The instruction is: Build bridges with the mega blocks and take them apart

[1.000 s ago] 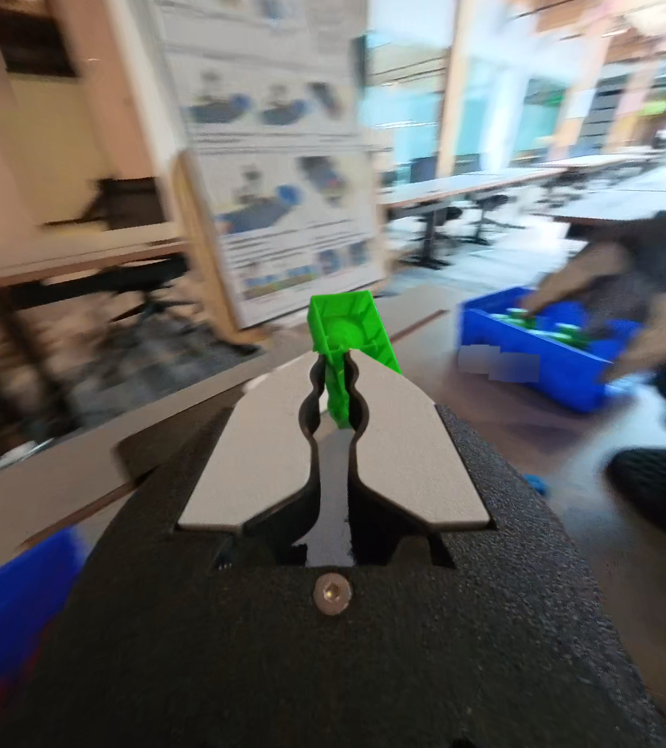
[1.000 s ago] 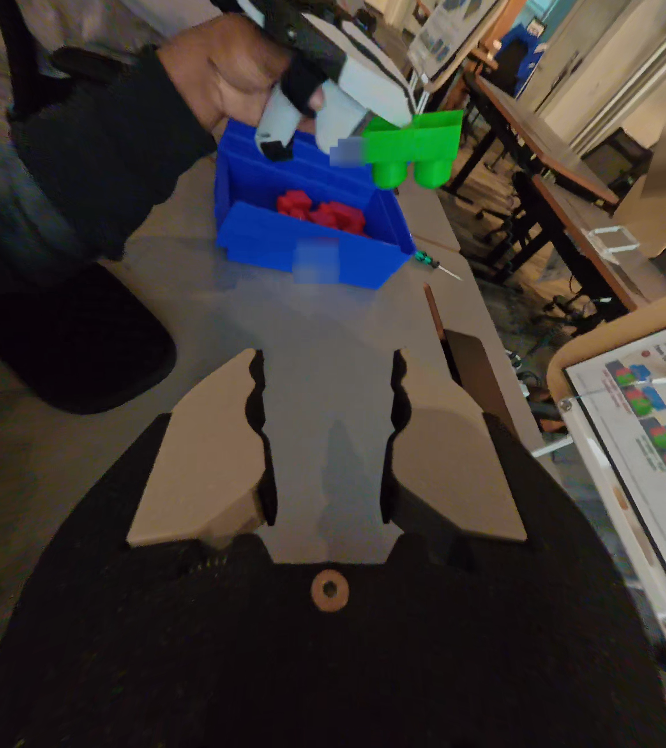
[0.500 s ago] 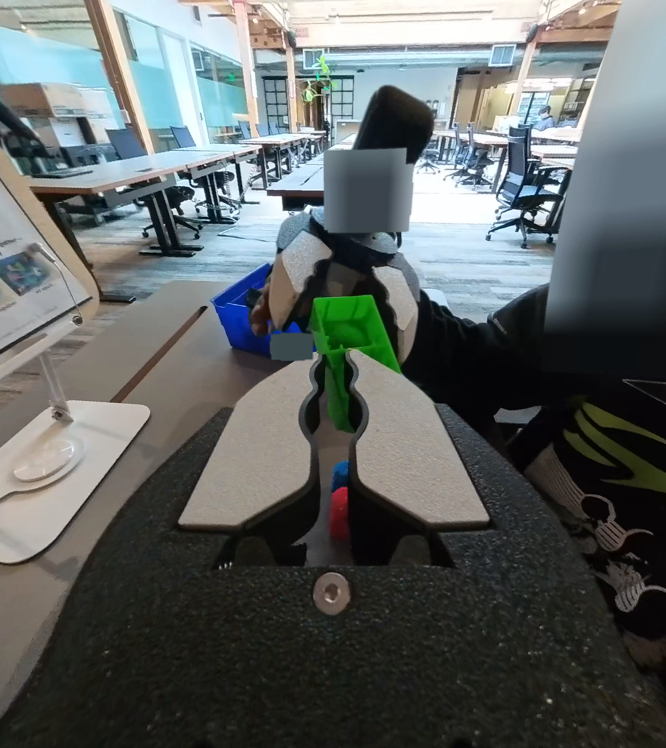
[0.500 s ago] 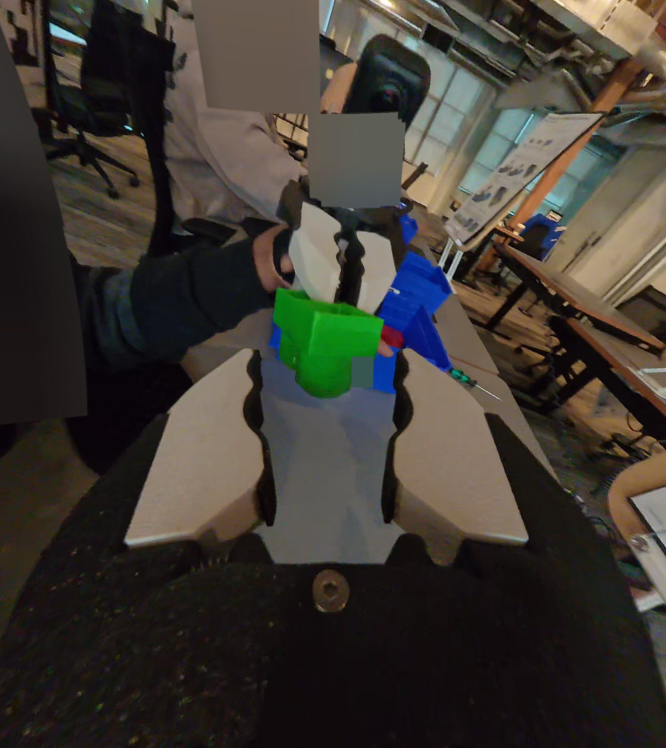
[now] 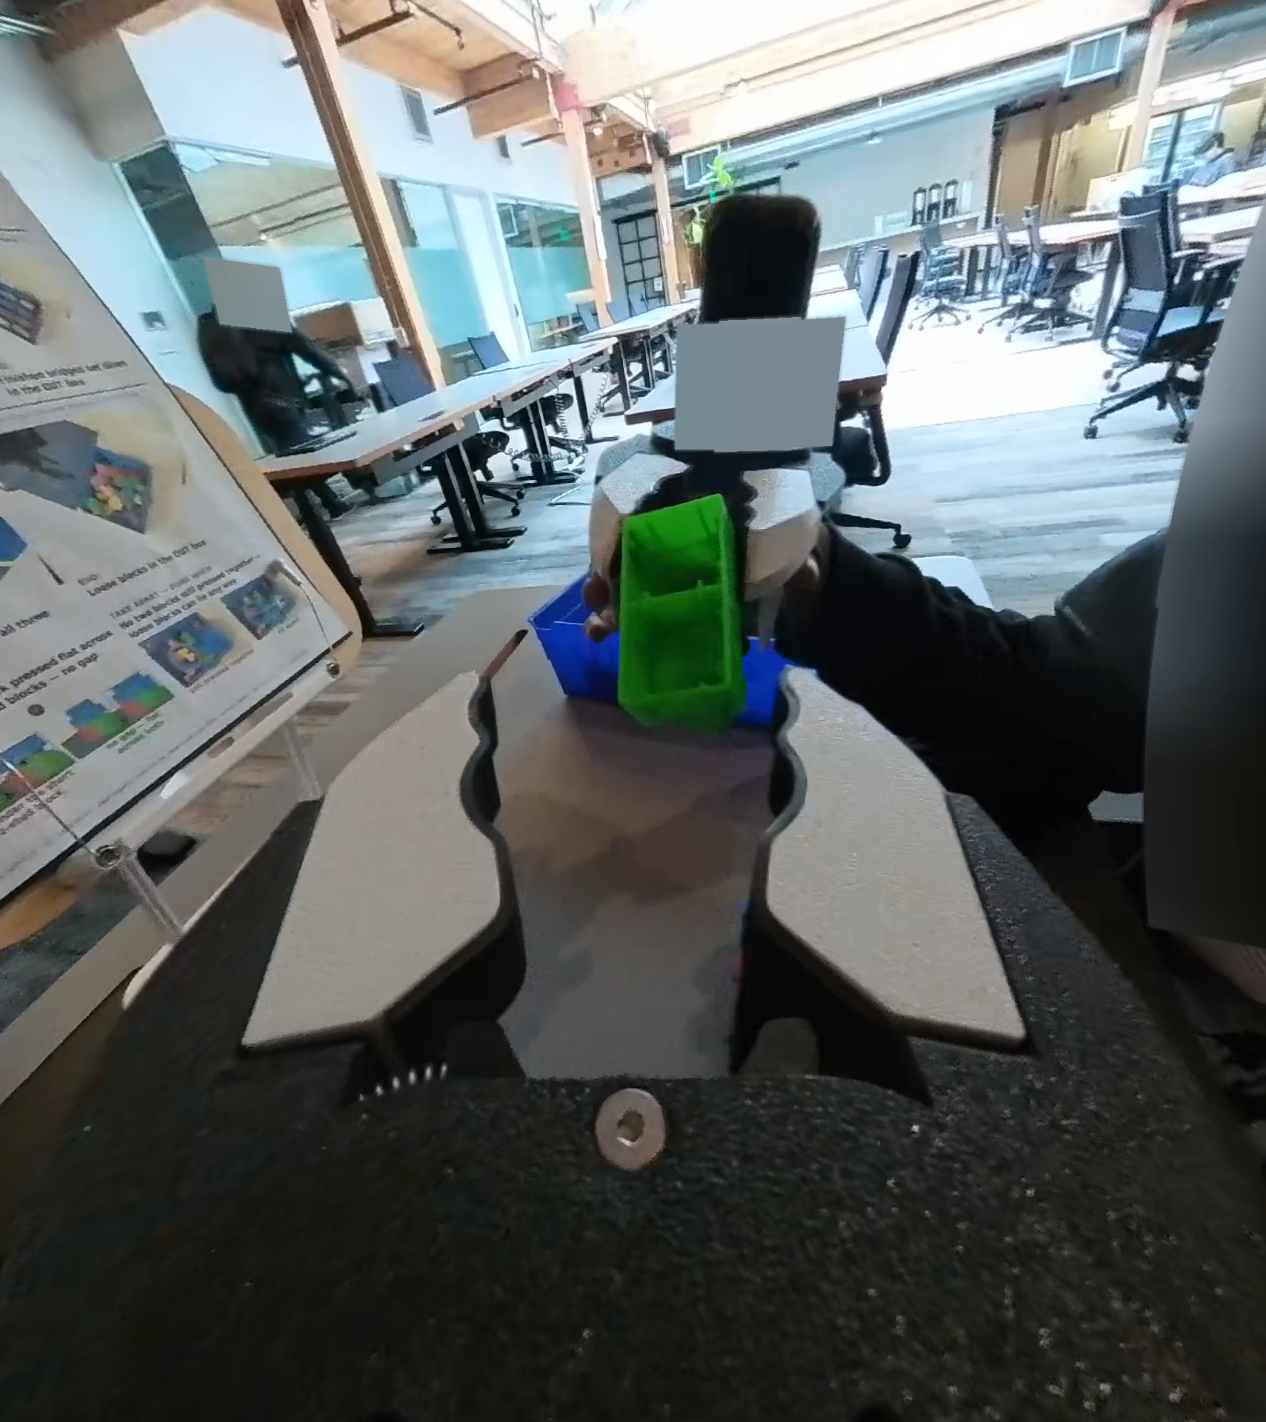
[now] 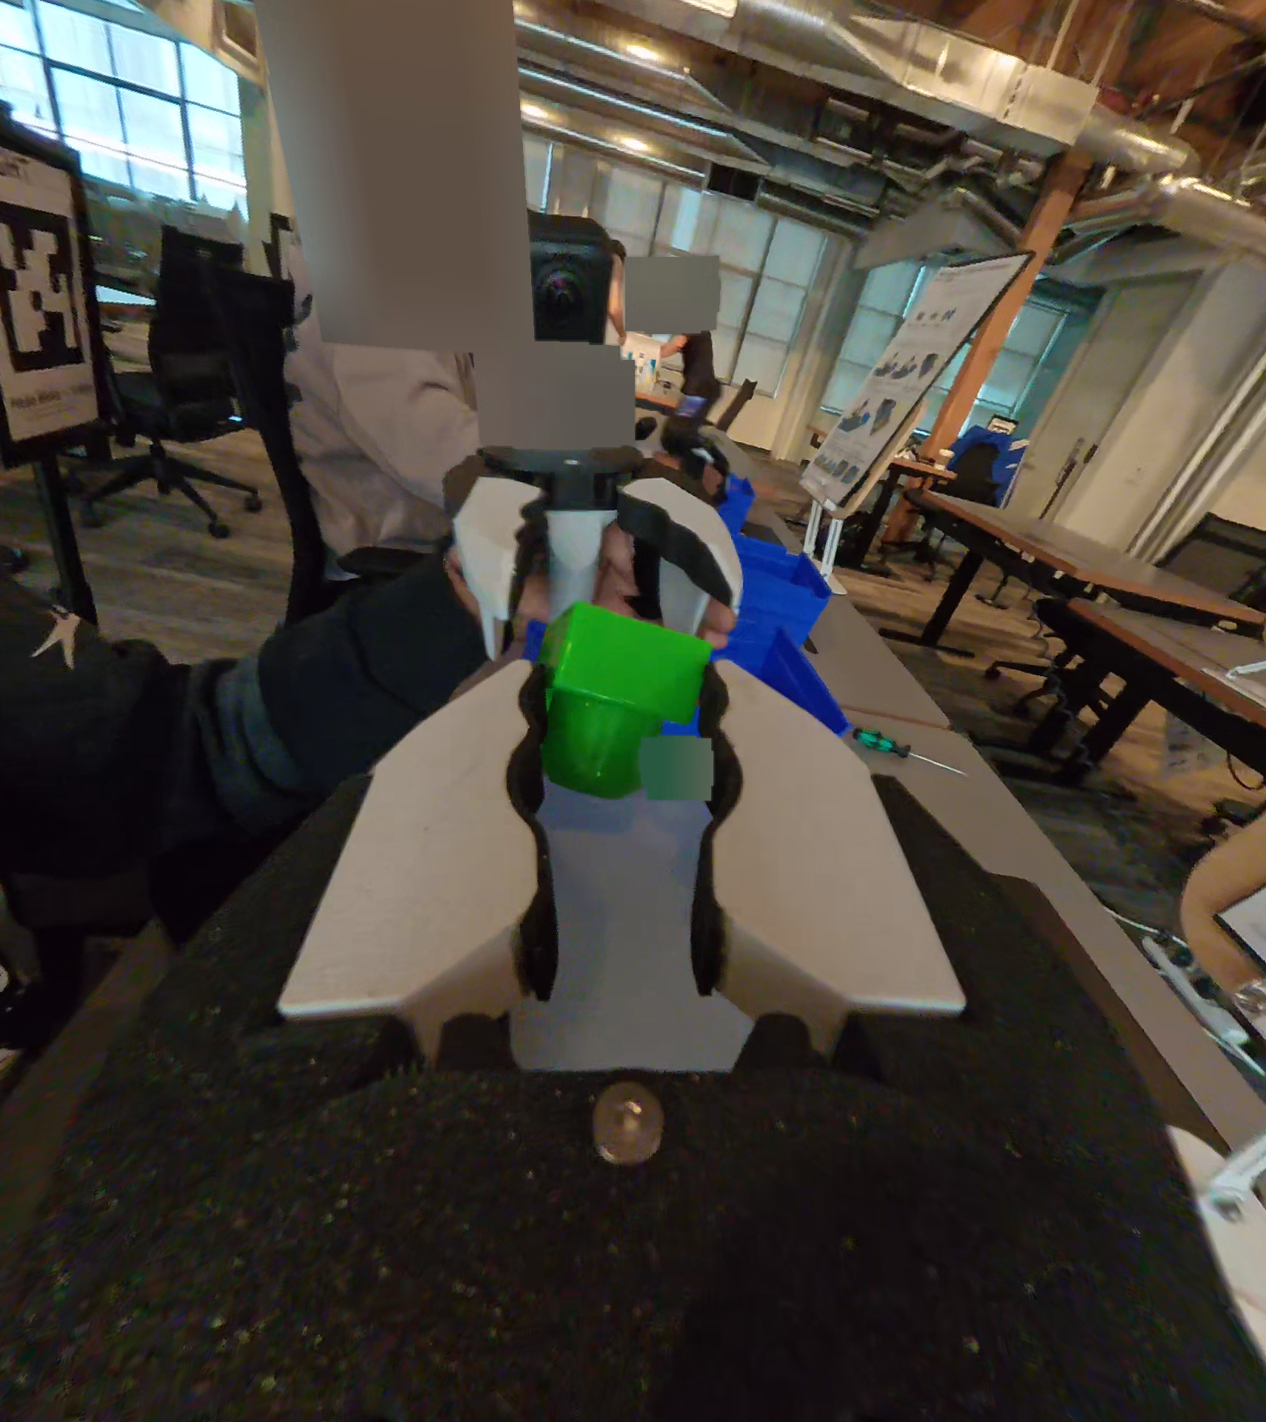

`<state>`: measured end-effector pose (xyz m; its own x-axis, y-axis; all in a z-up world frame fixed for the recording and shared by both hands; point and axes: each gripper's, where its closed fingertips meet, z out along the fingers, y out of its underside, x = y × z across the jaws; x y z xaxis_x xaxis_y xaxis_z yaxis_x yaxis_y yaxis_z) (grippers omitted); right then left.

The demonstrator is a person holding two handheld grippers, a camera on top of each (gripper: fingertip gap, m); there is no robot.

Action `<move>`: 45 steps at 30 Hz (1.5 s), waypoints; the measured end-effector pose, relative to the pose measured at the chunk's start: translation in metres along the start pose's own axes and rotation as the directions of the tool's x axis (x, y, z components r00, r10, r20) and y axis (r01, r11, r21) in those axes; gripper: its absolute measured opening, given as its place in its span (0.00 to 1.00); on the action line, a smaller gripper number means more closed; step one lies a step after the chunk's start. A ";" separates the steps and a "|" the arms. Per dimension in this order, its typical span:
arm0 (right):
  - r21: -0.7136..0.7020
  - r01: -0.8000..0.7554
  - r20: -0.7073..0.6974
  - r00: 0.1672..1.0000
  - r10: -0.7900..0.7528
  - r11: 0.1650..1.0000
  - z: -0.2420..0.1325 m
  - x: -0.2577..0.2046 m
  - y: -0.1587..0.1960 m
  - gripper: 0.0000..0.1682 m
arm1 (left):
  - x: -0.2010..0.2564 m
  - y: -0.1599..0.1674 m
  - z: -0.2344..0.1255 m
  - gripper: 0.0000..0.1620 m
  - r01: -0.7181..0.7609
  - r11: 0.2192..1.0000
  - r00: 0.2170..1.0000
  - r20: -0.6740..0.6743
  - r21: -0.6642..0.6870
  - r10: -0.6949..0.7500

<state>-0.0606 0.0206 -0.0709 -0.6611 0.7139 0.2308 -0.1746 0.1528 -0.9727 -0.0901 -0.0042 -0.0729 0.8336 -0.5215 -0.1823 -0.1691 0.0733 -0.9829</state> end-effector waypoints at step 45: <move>-0.102 0.409 -0.034 0.910 -0.414 0.907 -0.009 -0.007 0.002 0.27 | 0.013 -0.013 0.017 0.45 -0.042 0.988 0.995 -0.082 0.151 0.054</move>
<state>-0.0496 0.0218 -0.0752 -0.5042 0.6095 0.6118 -0.3541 0.5003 -0.7902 -0.0681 0.0025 -0.0633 0.7772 -0.5846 -0.2327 -0.1225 0.2221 -0.9673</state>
